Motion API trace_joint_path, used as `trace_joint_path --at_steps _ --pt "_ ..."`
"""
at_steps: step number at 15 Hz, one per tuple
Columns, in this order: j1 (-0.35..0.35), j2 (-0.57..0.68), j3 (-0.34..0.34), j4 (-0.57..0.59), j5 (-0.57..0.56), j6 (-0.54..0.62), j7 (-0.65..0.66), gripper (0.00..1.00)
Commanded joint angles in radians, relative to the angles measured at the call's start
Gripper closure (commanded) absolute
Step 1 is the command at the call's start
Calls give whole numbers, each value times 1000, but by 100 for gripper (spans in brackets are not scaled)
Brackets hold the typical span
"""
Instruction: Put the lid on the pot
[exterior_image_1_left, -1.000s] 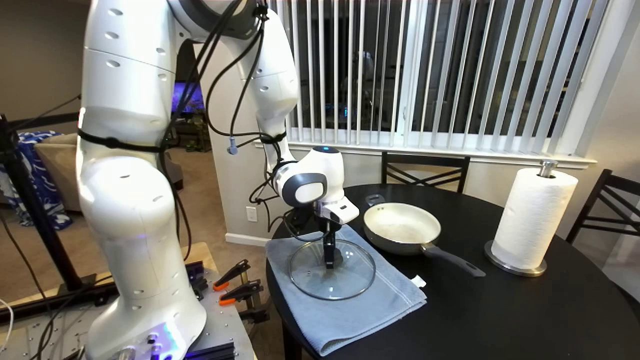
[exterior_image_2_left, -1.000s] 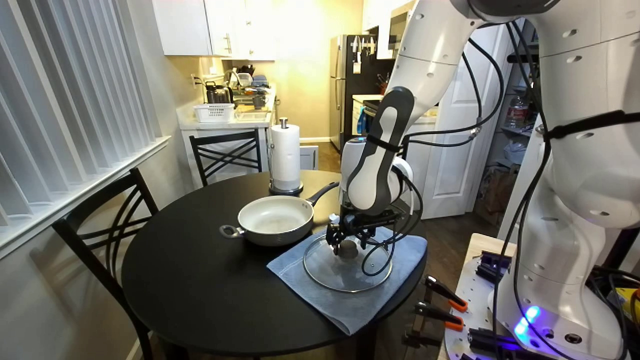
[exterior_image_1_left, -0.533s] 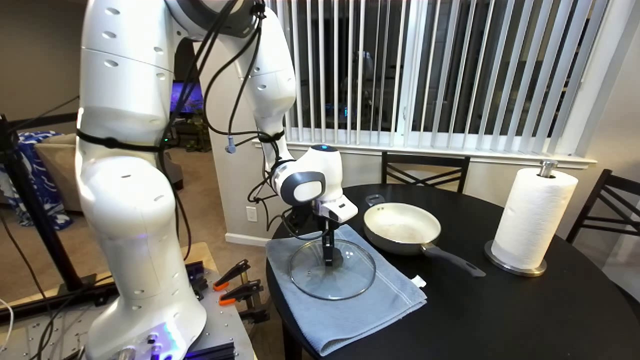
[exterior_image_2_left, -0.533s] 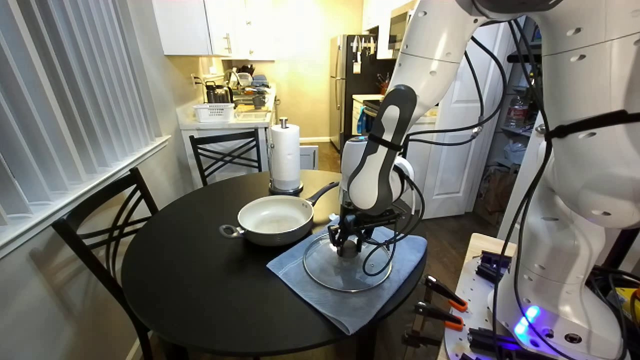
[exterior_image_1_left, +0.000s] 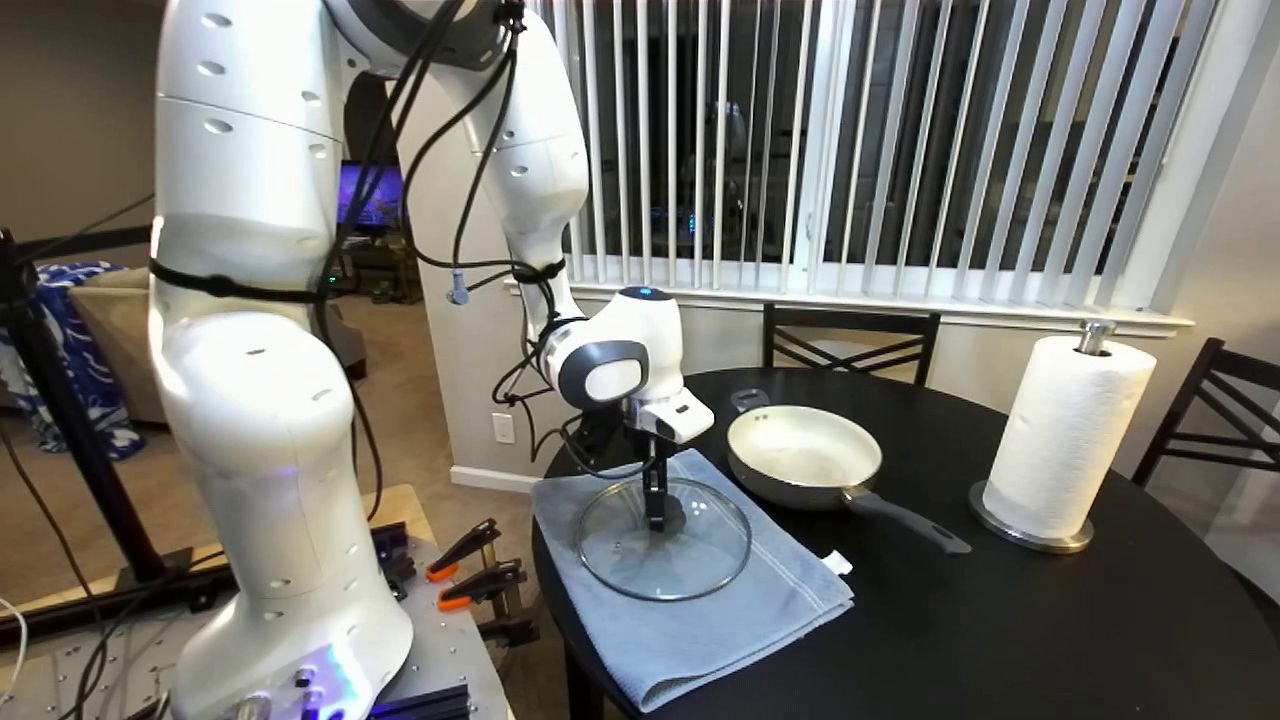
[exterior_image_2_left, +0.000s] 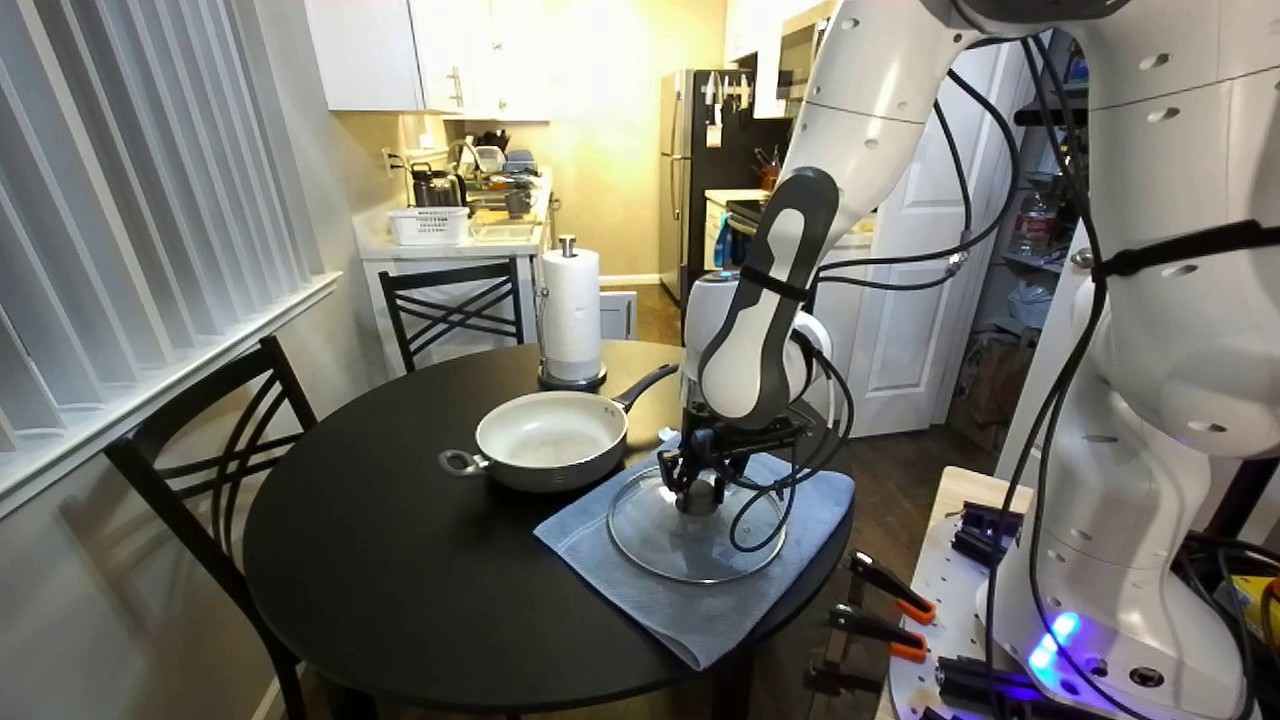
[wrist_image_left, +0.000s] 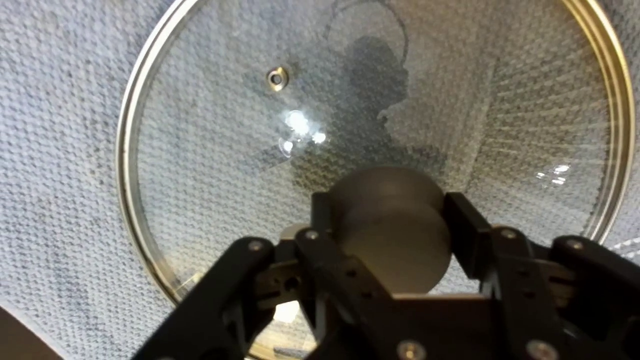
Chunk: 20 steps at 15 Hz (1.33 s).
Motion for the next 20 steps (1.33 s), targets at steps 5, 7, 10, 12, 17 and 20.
trace_joint_path --at_steps 5,7,10,12,17,20 --pt "117 -208 -157 -124 -188 -48 71 67" --pt "94 -236 -141 -104 -257 -120 94 67" --pt "44 -282 -62 -41 -321 -293 130 67" --pt "24 -313 4 26 -334 -412 166 67" --pt "-5 -293 144 267 -330 -636 240 67" --pt "-23 -197 167 426 -318 -718 249 67"
